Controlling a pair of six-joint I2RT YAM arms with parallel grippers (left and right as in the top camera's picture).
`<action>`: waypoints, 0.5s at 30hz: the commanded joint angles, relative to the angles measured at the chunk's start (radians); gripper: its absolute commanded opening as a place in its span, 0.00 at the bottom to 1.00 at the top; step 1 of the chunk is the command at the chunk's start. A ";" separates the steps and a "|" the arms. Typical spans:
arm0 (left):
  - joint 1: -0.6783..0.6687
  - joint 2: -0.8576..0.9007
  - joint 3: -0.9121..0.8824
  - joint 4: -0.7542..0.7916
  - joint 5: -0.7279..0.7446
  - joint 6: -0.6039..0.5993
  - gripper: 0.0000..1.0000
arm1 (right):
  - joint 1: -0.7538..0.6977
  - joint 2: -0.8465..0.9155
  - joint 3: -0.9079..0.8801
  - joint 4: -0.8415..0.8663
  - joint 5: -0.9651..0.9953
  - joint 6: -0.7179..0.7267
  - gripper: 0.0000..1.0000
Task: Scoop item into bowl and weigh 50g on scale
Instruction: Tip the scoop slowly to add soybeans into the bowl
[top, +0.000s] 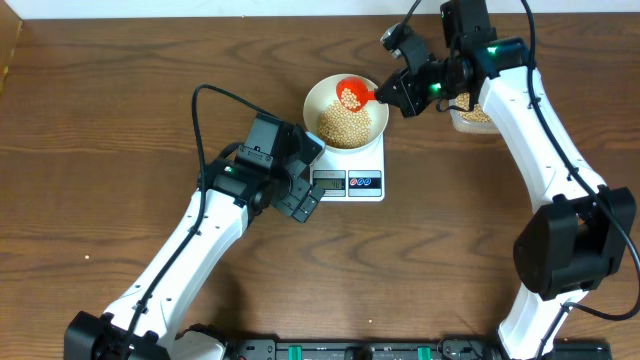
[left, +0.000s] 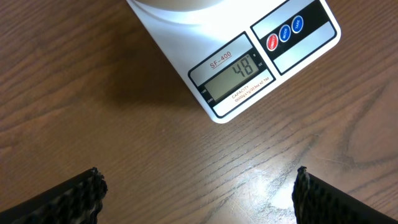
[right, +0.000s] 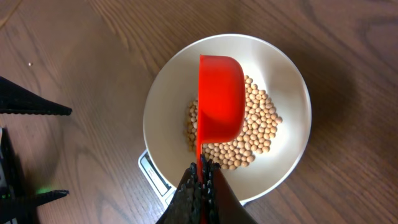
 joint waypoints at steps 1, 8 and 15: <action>0.002 0.000 -0.008 -0.003 0.013 0.010 0.98 | 0.005 -0.021 0.000 0.002 -0.028 0.014 0.01; 0.002 0.000 -0.008 -0.003 0.013 0.010 0.98 | 0.027 -0.021 0.000 0.003 -0.014 0.013 0.01; 0.002 0.000 -0.008 -0.003 0.013 0.010 0.98 | 0.060 -0.021 0.000 0.002 0.095 0.013 0.01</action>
